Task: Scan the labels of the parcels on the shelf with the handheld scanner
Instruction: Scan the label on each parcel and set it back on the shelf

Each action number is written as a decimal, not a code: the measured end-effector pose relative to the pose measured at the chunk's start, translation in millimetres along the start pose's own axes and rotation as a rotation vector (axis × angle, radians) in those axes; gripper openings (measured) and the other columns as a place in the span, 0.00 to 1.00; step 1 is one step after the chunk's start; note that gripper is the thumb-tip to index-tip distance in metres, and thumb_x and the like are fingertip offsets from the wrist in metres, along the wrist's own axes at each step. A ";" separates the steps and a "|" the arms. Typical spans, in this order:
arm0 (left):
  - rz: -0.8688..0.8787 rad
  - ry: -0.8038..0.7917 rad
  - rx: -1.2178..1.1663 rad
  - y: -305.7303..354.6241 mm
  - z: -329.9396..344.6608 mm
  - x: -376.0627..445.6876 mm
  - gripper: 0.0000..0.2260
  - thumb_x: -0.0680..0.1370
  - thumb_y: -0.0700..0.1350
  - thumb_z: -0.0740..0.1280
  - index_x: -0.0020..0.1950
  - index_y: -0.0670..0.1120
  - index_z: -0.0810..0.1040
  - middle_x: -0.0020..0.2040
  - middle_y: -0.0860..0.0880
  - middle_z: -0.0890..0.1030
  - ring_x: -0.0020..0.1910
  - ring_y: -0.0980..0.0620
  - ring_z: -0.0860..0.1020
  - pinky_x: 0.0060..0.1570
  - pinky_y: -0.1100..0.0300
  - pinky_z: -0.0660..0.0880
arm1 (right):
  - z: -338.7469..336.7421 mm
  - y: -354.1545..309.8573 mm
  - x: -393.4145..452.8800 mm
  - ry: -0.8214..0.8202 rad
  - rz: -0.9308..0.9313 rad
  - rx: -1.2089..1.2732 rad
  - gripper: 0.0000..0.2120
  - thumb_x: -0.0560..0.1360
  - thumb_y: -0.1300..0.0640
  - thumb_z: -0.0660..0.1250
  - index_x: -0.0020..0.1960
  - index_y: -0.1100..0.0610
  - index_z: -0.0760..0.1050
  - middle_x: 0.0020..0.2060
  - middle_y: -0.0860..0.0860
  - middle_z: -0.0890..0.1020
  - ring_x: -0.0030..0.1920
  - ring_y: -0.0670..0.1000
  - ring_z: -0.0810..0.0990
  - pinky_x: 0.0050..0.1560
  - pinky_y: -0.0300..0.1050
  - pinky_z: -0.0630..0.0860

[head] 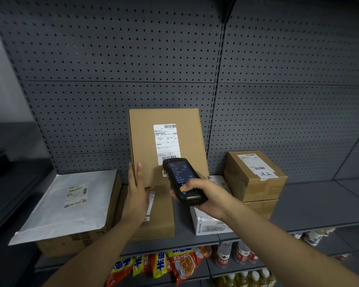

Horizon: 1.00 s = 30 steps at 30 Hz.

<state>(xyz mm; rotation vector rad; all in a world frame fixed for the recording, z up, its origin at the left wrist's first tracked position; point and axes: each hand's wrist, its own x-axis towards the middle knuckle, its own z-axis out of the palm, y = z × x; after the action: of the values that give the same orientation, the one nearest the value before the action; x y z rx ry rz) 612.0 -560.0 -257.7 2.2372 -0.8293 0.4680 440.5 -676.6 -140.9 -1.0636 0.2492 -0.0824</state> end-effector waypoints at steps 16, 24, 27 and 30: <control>0.057 0.020 -0.026 -17.7 6.5 5.6 0.45 0.74 0.38 0.72 0.78 0.50 0.42 0.78 0.40 0.48 0.57 0.36 0.78 0.43 0.51 0.80 | 3.9 5.8 9.9 0.007 -0.025 -0.022 0.25 0.64 0.71 0.65 0.60 0.59 0.75 0.47 0.57 0.84 0.46 0.57 0.85 0.53 0.49 0.81; 0.057 0.011 -0.052 -25.1 8.2 9.7 0.44 0.75 0.41 0.70 0.78 0.50 0.40 0.79 0.42 0.46 0.62 0.37 0.76 0.41 0.54 0.80 | 6.6 10.5 16.6 0.023 -0.019 -0.003 0.29 0.64 0.71 0.66 0.65 0.61 0.72 0.51 0.59 0.82 0.47 0.58 0.85 0.53 0.49 0.82; 0.066 0.006 -0.056 -29.5 10.5 11.2 0.47 0.75 0.41 0.71 0.77 0.53 0.36 0.79 0.42 0.46 0.59 0.37 0.77 0.40 0.53 0.82 | 9.0 11.2 18.7 0.026 -0.026 -0.005 0.28 0.64 0.71 0.65 0.64 0.61 0.73 0.49 0.59 0.83 0.45 0.57 0.85 0.51 0.48 0.82; 0.078 0.001 -0.047 -33.3 12.1 12.5 0.51 0.73 0.37 0.72 0.77 0.54 0.33 0.79 0.42 0.46 0.57 0.37 0.79 0.38 0.52 0.82 | 12.1 10.6 19.6 0.024 -0.035 -0.017 0.25 0.64 0.71 0.65 0.61 0.60 0.74 0.46 0.58 0.83 0.43 0.57 0.85 0.49 0.48 0.82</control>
<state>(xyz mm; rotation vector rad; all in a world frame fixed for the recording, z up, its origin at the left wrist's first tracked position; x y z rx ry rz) 644.7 -555.5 -275.5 2.1677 -0.9206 0.4812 461.9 -664.7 -147.8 -1.0844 0.2531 -0.1243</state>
